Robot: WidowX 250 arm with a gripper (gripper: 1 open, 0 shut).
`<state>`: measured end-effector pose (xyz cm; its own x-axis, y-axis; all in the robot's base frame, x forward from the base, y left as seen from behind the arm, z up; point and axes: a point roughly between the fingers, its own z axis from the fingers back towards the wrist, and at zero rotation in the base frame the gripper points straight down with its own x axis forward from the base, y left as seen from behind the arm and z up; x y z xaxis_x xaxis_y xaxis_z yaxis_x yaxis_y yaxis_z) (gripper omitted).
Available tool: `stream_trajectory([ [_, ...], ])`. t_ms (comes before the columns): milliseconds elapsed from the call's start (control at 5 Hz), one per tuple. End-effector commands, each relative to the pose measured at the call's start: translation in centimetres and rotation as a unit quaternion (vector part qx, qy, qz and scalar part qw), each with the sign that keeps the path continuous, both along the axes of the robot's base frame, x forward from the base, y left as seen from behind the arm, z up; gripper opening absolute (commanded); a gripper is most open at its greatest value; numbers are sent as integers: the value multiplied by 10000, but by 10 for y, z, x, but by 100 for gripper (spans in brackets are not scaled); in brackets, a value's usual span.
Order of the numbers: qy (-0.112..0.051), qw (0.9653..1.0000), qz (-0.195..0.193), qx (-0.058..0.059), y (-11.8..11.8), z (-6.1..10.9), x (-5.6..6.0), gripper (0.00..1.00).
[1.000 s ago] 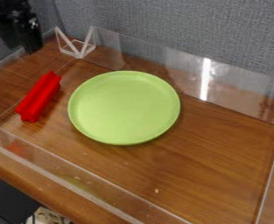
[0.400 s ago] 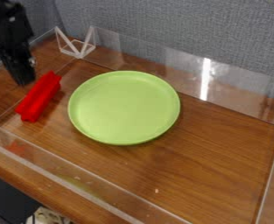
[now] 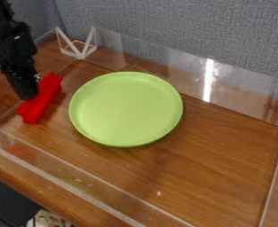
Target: Put the red object on the left side
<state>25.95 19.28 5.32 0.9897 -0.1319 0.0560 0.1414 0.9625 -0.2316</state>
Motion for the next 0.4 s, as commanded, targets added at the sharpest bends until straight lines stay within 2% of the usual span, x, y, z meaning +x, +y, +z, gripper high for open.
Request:
stream_trajectory([
  [0,-58,9999,39,114,-3,3,6,100],
  [200,-104,9995,135,255,-4,15,0,100],
])
